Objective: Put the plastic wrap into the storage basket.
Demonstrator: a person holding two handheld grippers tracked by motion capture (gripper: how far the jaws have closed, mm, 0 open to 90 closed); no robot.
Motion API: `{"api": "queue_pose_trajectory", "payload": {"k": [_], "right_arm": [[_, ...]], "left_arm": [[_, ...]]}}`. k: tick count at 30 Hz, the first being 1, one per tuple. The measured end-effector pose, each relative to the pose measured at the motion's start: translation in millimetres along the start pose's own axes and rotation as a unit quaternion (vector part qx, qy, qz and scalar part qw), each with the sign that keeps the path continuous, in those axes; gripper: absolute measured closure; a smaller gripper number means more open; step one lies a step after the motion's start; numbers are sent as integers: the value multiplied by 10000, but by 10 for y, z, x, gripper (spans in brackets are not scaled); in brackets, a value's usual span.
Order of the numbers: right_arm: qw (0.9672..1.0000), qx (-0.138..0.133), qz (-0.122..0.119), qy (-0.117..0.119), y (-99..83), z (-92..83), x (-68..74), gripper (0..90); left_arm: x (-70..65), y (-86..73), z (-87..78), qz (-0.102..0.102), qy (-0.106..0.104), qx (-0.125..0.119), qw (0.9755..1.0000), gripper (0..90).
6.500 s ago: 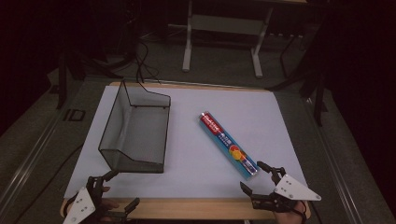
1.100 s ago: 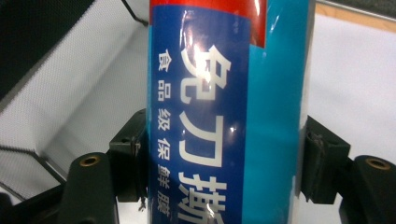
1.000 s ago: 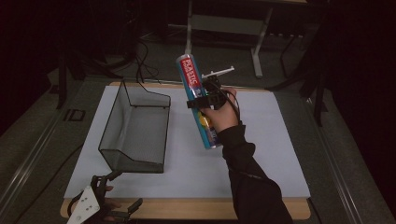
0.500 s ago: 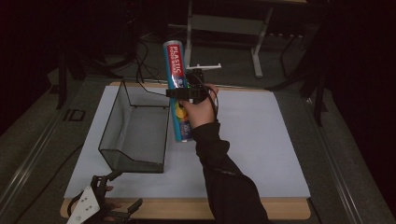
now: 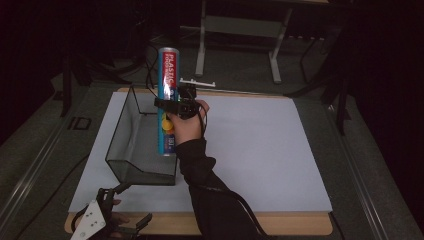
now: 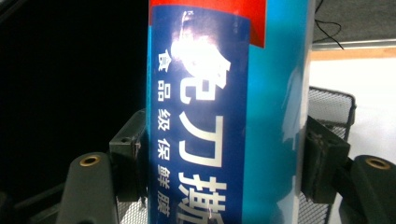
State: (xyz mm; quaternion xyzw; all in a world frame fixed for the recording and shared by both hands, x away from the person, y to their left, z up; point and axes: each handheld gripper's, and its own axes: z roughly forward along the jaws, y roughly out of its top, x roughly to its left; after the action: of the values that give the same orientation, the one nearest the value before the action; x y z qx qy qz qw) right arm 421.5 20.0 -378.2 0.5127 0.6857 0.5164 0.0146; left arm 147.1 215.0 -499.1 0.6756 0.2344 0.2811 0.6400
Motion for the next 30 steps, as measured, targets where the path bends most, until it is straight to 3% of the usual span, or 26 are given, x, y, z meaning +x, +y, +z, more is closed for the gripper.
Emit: {"api": "queue_pose_trajectory", "payload": {"k": [8, 12, 17, 27, 30], "right_arm": [[9995, 46, 280, -140, -228, 266, -119, 318], [9989, 185, 342, -250, -317, 370, -178, 318], [9962, 531, 594, -356, -486, 522, -280, 318], [9910, 963, 699, -613, -669, 666, -302, 317], [9901, 1040, 586, -745, -705, 704, -300, 317]], "left_arm": [[0, 0, 3, -10, -46, -3, 10000, 2], [-1, 1, 3, -2, -52, -1, 10000, 2], [-1, 0, 6, -10, -65, 2, 10000, 2], [-5, 3, 3, 10, -68, -3, 10000, 2], [-6, 4, 1, 16, -76, -6, 10000, 2]]}}
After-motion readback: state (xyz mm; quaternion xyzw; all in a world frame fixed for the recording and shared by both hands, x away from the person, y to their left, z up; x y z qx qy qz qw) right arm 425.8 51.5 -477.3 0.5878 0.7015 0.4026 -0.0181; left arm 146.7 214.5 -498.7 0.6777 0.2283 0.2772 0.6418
